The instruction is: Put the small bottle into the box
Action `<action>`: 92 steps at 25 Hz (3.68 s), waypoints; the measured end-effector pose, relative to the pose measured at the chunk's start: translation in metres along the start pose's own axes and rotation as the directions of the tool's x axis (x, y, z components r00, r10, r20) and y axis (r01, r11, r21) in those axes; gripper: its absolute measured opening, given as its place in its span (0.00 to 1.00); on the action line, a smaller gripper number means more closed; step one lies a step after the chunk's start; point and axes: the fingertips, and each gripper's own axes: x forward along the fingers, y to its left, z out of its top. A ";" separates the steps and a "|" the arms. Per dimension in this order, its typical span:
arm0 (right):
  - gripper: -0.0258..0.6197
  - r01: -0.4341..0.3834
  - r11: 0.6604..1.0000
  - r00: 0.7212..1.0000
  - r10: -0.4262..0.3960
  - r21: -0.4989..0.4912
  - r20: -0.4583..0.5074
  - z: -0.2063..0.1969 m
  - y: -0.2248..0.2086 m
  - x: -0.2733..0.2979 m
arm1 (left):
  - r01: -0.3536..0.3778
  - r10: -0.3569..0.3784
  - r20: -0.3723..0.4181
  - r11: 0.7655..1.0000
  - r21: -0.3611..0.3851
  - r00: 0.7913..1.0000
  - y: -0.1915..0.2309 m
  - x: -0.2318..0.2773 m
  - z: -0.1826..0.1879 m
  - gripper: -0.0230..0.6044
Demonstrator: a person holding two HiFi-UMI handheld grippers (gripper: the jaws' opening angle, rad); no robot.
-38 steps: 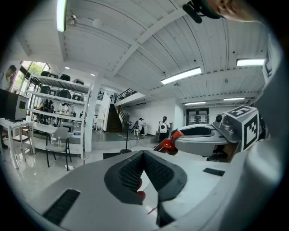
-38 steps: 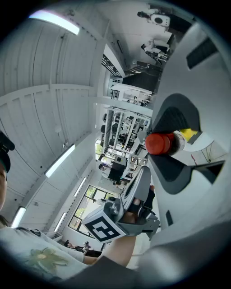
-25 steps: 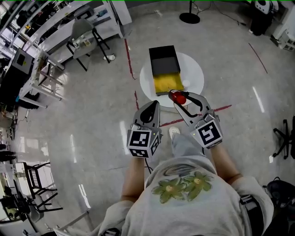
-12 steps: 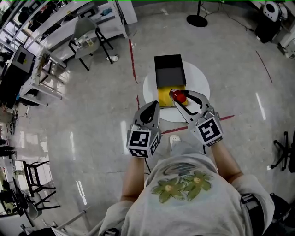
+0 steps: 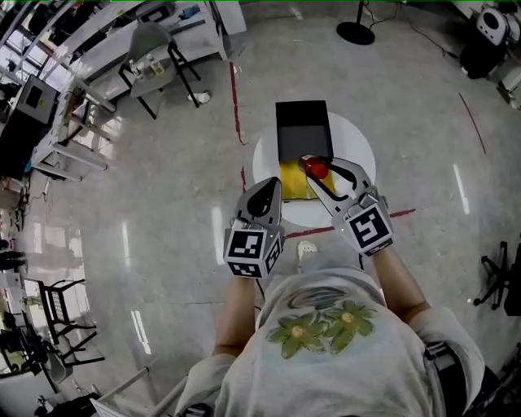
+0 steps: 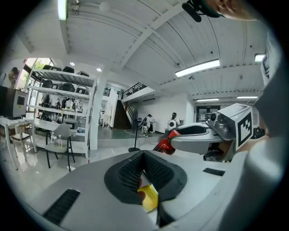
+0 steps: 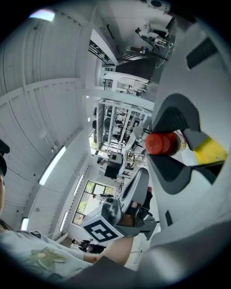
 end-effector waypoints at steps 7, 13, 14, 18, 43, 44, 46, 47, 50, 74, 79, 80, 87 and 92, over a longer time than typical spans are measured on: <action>0.27 -0.029 0.999 0.999 0.030 0.019 -0.042 -0.024 -0.010 0.024 | -0.005 0.004 -0.026 0.999 -0.033 1.000 0.016 0.025 -0.012 0.04; 0.27 -0.054 0.998 0.995 0.057 0.032 -0.082 -0.046 -0.018 0.042 | -0.011 0.008 -0.054 0.998 -0.056 0.998 0.026 0.044 -0.025 0.04; 0.27 -0.059 0.998 0.994 0.062 0.034 -0.089 -0.049 -0.018 0.045 | -0.013 0.010 -0.059 0.998 -0.059 0.998 0.028 0.046 -0.026 0.04; 0.27 -0.075 0.996 0.990 0.080 0.047 -0.116 -0.065 -0.020 0.056 | -0.020 0.015 -0.073 0.997 -0.072 0.997 0.035 0.055 -0.033 0.04; 0.27 -0.161 0.983 0.960 0.176 0.085 -0.218 -0.126 -0.023 0.089 | -0.065 0.050 -0.142 0.993 -0.103 0.989 0.054 0.083 -0.060 0.04; 0.27 -0.166 0.983 0.958 0.180 0.079 -0.222 -0.128 -0.023 0.089 | -0.067 0.051 -0.143 0.992 -0.104 0.988 0.053 0.084 -0.061 0.04; 0.27 -0.176 0.982 0.955 0.188 0.070 -0.229 -0.133 -0.023 0.090 | -0.070 0.054 -0.146 0.992 -0.106 0.988 0.053 0.086 -0.063 0.04; 0.27 -0.182 0.981 0.953 0.193 0.065 -0.233 -0.136 -0.022 0.092 | -0.072 0.056 -0.147 0.992 -0.106 0.988 0.053 0.086 -0.064 0.04; 0.27 -0.208 0.977 0.946 0.215 0.051 -0.244 -0.142 -0.019 0.098 | -0.076 0.060 -0.152 0.991 -0.107 0.987 0.056 0.088 -0.066 0.04; 0.27 -0.296 0.954 0.905 0.296 0.046 -0.305 -0.183 -0.009 0.116 | -0.128 0.109 -0.175 0.986 -0.102 0.979 0.067 0.093 -0.072 0.04; 0.27 -0.296 0.953 0.899 0.298 0.057 -0.320 -0.191 -0.005 0.116 | -0.117 0.096 -0.184 0.988 -0.104 0.978 0.067 0.095 -0.075 0.04; 0.27 -0.295 0.953 0.898 0.298 0.060 -0.324 -0.192 -0.004 0.116 | -0.112 0.091 -0.187 0.988 -0.104 0.978 0.068 0.096 -0.075 0.04; 0.27 -0.284 0.954 0.889 0.299 0.095 -0.346 -0.202 -0.005 0.122 | -0.081 0.059 -0.205 0.992 -0.101 0.977 0.072 0.108 -0.075 0.04; 0.27 -0.280 0.955 0.883 0.298 0.103 -0.362 -0.210 -0.005 0.126 | -0.076 0.053 -0.208 0.992 -0.101 0.977 0.078 0.112 -0.075 0.04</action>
